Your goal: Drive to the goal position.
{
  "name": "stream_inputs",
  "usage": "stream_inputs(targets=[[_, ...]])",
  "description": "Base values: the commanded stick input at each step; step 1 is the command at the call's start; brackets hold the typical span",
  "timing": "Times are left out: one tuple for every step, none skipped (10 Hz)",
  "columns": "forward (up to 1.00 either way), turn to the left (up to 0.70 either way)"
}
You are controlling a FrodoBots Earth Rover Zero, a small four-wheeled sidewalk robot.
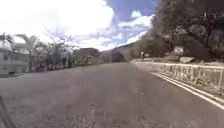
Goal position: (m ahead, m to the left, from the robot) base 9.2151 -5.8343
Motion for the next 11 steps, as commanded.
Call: stream_inputs(targets=[[0.7,0.0],[0.7,0.0],[0.7,0.0],[0.7,0.0],[0.7,0.0],[0.7,0.0],[0.7,0.0],[0.7,0.0],[0.7,0.0],[0.7,0.0],[0.7,0.0]])
